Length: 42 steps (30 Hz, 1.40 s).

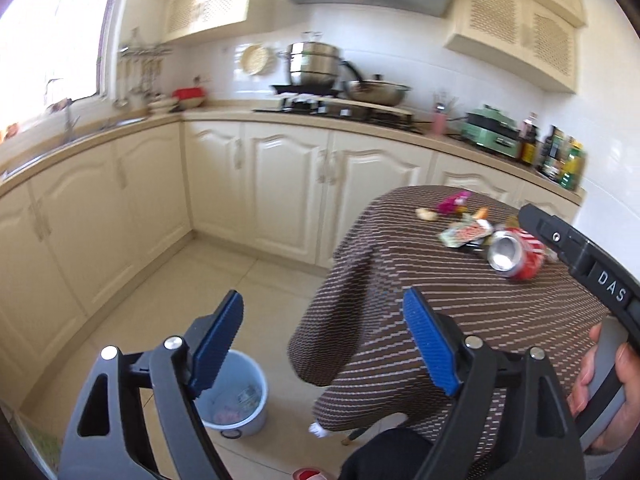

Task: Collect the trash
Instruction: 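Return to the table and grasp the red can with the left tool while the right grasps the gold bag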

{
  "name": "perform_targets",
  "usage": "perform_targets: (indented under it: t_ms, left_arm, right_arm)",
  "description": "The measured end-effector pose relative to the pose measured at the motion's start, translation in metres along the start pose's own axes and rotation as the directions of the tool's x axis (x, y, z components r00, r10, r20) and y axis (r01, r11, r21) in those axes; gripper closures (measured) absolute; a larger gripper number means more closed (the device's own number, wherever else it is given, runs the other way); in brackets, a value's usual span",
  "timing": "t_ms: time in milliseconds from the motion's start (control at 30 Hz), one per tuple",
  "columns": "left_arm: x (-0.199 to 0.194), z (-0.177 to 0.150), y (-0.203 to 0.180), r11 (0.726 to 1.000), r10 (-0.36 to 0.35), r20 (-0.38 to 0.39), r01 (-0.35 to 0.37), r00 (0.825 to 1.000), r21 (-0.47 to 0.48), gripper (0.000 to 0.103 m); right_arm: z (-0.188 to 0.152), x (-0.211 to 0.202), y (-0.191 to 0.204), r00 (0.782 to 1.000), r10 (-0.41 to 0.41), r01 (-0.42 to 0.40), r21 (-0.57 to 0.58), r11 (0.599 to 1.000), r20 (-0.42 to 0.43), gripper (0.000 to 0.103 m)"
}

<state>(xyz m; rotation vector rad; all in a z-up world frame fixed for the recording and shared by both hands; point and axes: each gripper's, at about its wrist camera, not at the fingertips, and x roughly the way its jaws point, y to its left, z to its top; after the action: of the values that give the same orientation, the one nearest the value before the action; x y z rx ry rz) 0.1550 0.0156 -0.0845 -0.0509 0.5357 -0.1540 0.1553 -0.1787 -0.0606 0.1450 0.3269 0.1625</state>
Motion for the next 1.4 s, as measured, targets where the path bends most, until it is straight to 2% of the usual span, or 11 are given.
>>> perform_targets:
  t_ms: [200, 367, 500, 667, 833, 1167, 1267, 1333, 1367, 1400]
  left_arm:
    - [0.005, 0.004, -0.052, 0.994, -0.059, -0.011, 0.059, 0.998, 0.088, 0.022]
    - [0.023, 0.004, -0.084, 0.985, -0.112, -0.054, 0.118, 0.992, 0.125, 0.022]
    - [0.04, 0.004, -0.101, 0.976, -0.16, -0.091, 0.171, 0.983, 0.132, 0.022]
    - [0.069, 0.009, -0.129, 0.964, -0.219, -0.14, 0.237, 0.966, 0.123, 0.022]
    - [0.097, 0.02, -0.172, 0.936, -0.288, -0.183, 0.317, 0.94, 0.152, 0.022]
    - [0.164, 0.035, -0.216, 0.937, -0.301, -0.28, 0.338, 0.912, 0.092, 0.023]
    - [0.179, 0.036, -0.224, 0.935, -0.302, -0.318, 0.345, 0.898, 0.087, 0.045]
    - [0.188, 0.035, -0.228, 0.932, -0.307, -0.35, 0.354, 0.885, 0.079, 0.054]
    - [0.193, 0.035, -0.231, 0.929, -0.308, -0.367, 0.36, 0.878, 0.081, 0.061]
    - [0.196, 0.035, -0.234, 0.928, -0.308, -0.371, 0.363, 0.876, 0.087, 0.064]
  right_arm:
    - [0.003, -0.034, -0.061, 0.992, -0.123, 0.122, 0.048, 0.991, 0.012, 0.024]
    - [0.0, -0.05, -0.107, 0.965, -0.261, 0.261, 0.07, 0.963, -0.01, 0.02]
    - [-0.006, -0.051, -0.135, 0.945, -0.324, 0.327, 0.078, 0.942, -0.054, 0.016]
    - [-0.016, -0.044, -0.159, 0.931, -0.349, 0.358, 0.077, 0.93, -0.11, 0.015]
    - [-0.02, -0.036, -0.178, 0.914, -0.379, 0.393, 0.085, 0.916, -0.145, 0.015]
    - [-0.011, -0.028, -0.21, 0.893, -0.421, 0.439, 0.108, 0.892, -0.158, 0.013]
    - [-0.005, -0.019, -0.224, 0.887, -0.43, 0.451, 0.115, 0.885, -0.169, 0.013]
    - [-0.001, -0.01, -0.233, 0.881, -0.435, 0.46, 0.12, 0.88, -0.188, 0.013]
    - [0.001, -0.003, -0.238, 0.883, -0.424, 0.453, 0.128, 0.882, -0.203, 0.013]
    - [0.003, 0.004, -0.243, 0.883, -0.416, 0.45, 0.133, 0.883, -0.218, 0.013]
